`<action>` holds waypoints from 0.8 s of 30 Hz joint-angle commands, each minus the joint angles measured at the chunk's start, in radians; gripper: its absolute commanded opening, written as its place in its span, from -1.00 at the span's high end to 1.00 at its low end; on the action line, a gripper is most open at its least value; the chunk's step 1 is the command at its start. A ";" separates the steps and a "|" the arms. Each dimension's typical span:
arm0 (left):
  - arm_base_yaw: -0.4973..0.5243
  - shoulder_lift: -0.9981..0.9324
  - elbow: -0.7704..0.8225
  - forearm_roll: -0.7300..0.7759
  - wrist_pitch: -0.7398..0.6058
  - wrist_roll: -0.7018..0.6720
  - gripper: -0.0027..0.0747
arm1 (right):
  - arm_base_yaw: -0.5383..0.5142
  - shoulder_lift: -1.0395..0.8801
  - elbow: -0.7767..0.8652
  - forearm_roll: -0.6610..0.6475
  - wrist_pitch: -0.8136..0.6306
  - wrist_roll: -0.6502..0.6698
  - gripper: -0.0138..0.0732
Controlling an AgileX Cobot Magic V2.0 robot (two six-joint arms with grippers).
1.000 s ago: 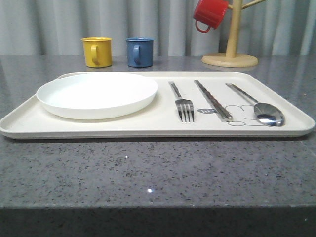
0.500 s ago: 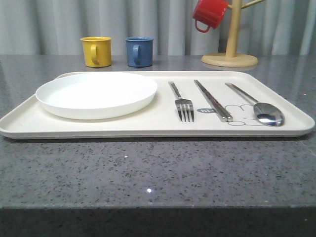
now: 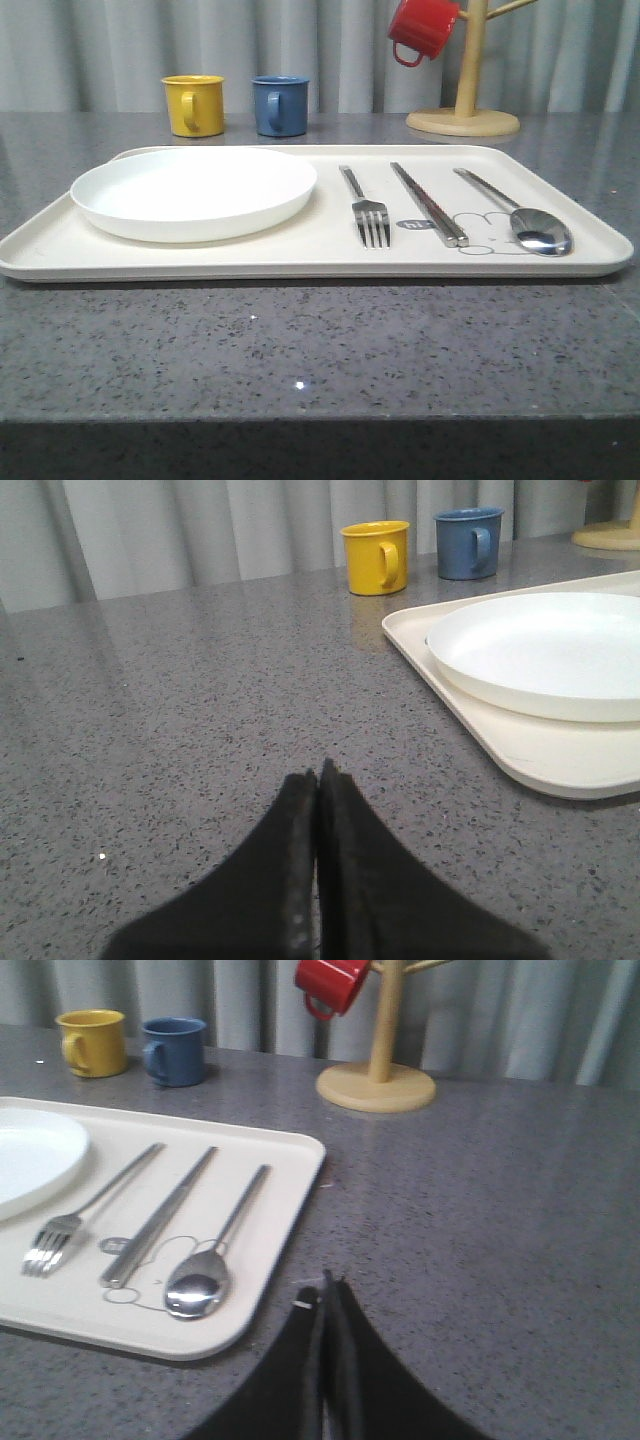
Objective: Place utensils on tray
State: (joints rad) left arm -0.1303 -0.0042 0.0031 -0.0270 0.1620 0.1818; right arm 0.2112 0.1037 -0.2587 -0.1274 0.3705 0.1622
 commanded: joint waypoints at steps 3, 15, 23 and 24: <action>0.001 -0.013 0.001 -0.010 -0.076 -0.008 0.98 | -0.188 -0.090 0.139 -0.018 -0.206 -0.010 0.85; 0.001 -0.013 0.001 -0.010 -0.076 -0.008 0.98 | -0.294 -0.134 0.273 0.003 -0.253 -0.010 0.85; 0.001 -0.013 0.001 -0.010 -0.076 -0.008 0.98 | -0.230 -0.134 0.273 0.003 -0.248 -0.010 0.85; 0.001 -0.013 0.001 -0.010 -0.076 -0.008 0.98 | -0.224 -0.134 0.273 0.003 -0.248 -0.010 0.85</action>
State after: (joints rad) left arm -0.1303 -0.0042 0.0031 -0.0270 0.1629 0.1818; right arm -0.0293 -0.0088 0.0267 -0.1218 0.1990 0.1622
